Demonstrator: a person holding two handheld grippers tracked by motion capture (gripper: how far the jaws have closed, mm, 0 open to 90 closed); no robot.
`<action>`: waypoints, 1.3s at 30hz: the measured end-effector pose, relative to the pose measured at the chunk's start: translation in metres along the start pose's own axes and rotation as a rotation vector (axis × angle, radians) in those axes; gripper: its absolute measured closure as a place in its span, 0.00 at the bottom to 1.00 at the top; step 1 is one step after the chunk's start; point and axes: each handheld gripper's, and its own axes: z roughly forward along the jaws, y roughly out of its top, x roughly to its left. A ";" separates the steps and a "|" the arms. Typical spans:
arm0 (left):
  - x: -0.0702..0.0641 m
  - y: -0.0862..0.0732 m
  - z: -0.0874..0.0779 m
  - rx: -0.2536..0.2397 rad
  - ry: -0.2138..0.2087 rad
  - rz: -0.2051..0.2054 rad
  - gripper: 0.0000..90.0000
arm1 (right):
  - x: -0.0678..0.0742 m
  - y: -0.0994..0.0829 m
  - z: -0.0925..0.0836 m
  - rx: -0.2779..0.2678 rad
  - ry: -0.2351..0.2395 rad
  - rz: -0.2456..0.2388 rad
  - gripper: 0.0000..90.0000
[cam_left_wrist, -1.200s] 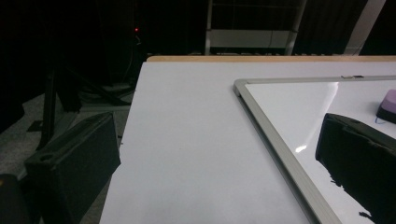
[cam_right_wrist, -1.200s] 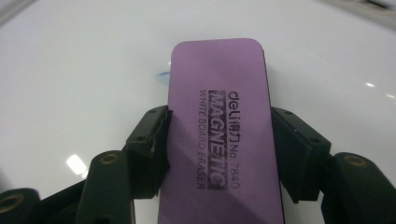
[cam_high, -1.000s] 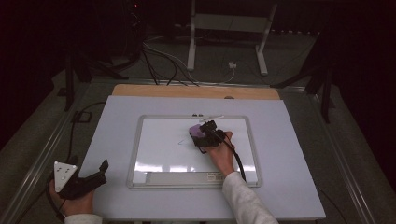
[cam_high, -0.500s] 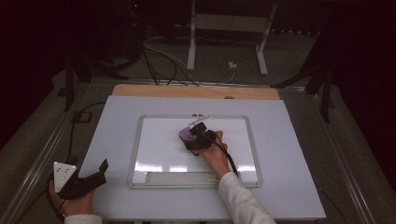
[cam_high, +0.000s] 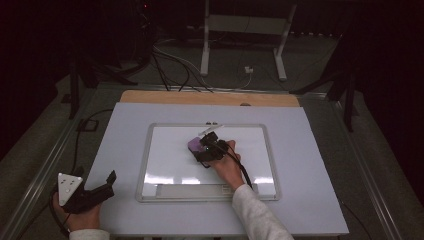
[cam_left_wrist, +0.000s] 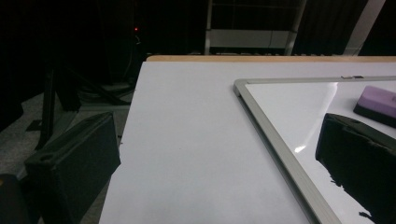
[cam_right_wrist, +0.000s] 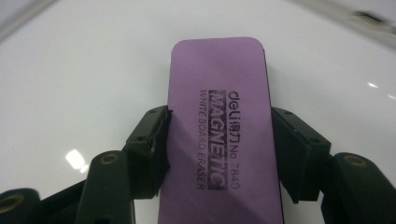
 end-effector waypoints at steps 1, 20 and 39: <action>0.000 0.000 0.000 0.001 0.001 -0.002 0.01 | -0.005 0.000 0.000 -0.004 -0.021 0.027 0.46; 0.001 0.000 0.000 0.001 0.002 -0.003 0.01 | -0.049 -0.012 -0.024 -0.002 -0.294 0.120 0.46; -0.001 0.000 0.001 0.006 0.001 0.003 0.01 | -0.068 -0.032 -0.067 -0.112 -0.178 0.238 0.46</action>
